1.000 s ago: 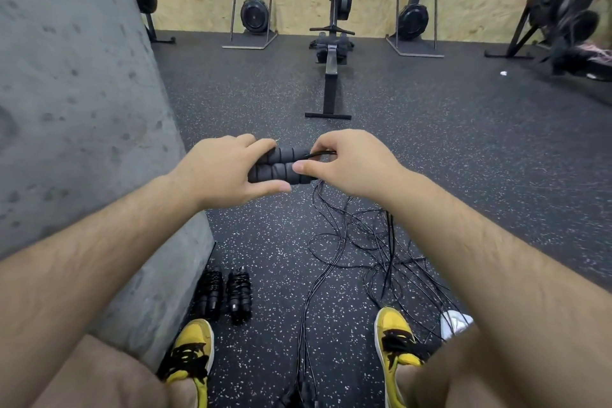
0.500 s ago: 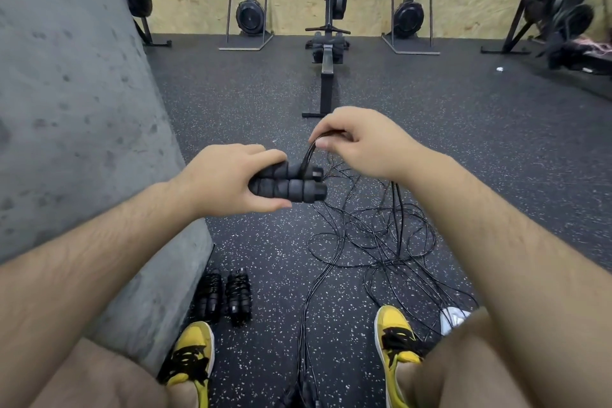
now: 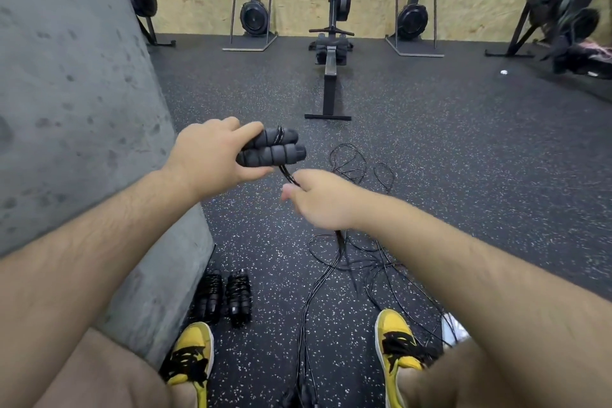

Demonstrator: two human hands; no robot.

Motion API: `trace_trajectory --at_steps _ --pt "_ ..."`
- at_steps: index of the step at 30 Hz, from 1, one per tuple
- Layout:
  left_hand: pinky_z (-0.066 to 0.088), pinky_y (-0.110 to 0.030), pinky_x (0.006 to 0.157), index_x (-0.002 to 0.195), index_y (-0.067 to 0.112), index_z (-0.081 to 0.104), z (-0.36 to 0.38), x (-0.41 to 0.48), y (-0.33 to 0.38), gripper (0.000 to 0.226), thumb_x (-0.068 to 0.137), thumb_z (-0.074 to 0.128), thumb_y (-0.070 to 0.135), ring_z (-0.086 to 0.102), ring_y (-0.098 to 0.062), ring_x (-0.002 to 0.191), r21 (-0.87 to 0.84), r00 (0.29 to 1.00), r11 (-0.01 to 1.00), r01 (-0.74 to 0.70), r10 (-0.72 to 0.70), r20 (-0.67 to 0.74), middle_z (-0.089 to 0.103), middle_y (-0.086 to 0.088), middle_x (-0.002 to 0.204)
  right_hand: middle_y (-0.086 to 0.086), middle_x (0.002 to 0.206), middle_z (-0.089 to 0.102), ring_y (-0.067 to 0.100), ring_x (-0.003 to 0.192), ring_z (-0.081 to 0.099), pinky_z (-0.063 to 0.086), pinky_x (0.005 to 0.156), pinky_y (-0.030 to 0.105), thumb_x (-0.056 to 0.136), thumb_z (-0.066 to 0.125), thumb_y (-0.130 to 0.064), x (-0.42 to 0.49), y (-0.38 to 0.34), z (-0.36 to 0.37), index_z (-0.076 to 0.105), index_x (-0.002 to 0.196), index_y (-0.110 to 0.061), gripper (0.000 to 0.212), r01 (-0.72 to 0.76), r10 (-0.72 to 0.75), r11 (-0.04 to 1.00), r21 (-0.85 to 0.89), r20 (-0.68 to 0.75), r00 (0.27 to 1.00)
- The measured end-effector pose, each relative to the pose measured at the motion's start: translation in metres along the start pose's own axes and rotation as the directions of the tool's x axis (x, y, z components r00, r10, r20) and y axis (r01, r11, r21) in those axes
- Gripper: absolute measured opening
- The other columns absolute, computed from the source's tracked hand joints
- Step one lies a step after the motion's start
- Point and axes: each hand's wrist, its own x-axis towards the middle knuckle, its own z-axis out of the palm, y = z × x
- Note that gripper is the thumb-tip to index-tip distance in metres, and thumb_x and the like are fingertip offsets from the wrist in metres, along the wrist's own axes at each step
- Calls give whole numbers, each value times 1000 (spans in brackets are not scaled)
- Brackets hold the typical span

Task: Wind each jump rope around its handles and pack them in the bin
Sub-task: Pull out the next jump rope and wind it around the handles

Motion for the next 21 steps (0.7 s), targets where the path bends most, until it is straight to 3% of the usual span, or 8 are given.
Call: trace_trajectory --at_steps 6,9,12,14,16,19,21 --pt "45 -34 57 99 26 59 5 0 2 55 73 62 75 63 -32 72 59 981 982 -181 176 83 55 0 77 0 94 66 26 90 58 46 74 35 103 44 -38 -20 -2 -44 65 103 -21 27 113 -207 895 -431 -178 962" --pt "39 -30 55 96 28 57 2 -7 10 56 73 59 80 61 -28 68 -8 935 940 -340 339 103 50 4 74 -7 95 69 20 95 59 48 78 35 98 51 -48 -12 5 -54 68 102 -29 25 132 -255 883 -451 -223 941" --pt "40 -29 55 104 28 60 -2 -16 19 61 74 54 81 61 -25 70 -112 918 921 -373 384 100 52 7 77 -11 95 66 14 95 58 46 79 34 94 56 -54 2 17 -55 68 99 -33 24 163 -279 889 -428 -223 934" --pt "42 -29 59 113 28 61 -7 -20 22 63 75 54 78 62 -22 76 -170 929 926 -338 357 95 55 9 82 -12 88 65 11 87 59 49 78 34 92 59 -54 10 29 -52 68 96 -35 21 163 -247 933 -320 -241 939" --pt "47 -30 66 121 32 57 -13 -24 24 63 74 56 74 62 -17 85 -251 940 926 -282 319 121 57 12 90 -15 76 65 5 72 57 48 72 32 93 62 -47 17 41 -46 69 90 -33 17 190 -195 981 -45 -266 944" --pt "48 -29 81 129 38 51 -25 -29 28 64 72 61 67 59 -8 99 -466 951 874 -138 249 185 61 18 106 -14 75 64 5 69 54 45 68 26 99 61 -28 18 46 -32 71 87 -24 16 200 -114 910 363 -244 963" --pt "50 -32 88 130 40 50 -31 -28 30 65 72 63 66 60 -7 104 -545 970 836 -65 182 162 62 18 112 -9 80 66 8 70 56 48 61 20 101 53 -14 15 39 -19 66 82 -25 26 120 -61 922 368 -167 984"
